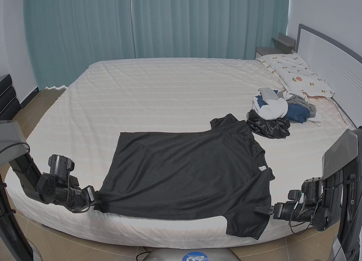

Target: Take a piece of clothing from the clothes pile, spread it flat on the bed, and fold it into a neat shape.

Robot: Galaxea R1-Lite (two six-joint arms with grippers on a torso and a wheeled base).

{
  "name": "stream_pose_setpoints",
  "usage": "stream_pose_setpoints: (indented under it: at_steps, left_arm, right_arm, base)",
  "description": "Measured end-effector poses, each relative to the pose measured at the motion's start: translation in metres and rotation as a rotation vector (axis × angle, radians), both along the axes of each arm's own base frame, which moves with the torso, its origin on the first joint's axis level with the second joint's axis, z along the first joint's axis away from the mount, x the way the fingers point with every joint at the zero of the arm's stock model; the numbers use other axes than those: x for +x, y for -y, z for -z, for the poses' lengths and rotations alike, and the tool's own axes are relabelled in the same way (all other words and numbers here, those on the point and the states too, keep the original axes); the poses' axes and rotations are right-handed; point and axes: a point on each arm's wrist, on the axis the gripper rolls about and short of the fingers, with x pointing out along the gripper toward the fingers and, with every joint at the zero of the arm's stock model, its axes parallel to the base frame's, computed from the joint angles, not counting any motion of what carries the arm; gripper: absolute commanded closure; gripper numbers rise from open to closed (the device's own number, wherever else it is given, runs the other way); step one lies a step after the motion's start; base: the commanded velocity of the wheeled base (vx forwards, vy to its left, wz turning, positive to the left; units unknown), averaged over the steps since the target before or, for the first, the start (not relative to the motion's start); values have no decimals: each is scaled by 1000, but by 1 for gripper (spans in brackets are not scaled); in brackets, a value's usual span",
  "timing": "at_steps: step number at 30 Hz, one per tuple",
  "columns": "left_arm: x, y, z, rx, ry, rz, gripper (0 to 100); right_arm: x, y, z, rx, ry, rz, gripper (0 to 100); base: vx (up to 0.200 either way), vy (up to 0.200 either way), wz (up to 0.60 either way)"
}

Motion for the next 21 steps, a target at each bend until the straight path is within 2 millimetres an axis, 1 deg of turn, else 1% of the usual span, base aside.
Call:
stream_pose_setpoints:
  at_steps: [4, 5, 12, 21]
  left_arm:
    - [0, 0, 0, 0, 0, 0, 100]
    - [0, 0, 0, 0, 0, 0, 100]
    - [0, -1, 0, 1, 0, -2, 100]
    - [-1, -1, 0, 2, -1, -2, 100]
  right_arm:
    - [3, 0, 2, 3, 2, 4, 0]
    - [4, 0, 2, 2, 4, 6, 100]
    - [6, 1, 4, -18, 9, 28, 100]
    - [0, 7, -2, -46, 10, 60, 100]
  base:
    - [0, 0, 0]
    - [0, 0, 0]
    - [0, 0, 0]
    - [0, 0, 0]
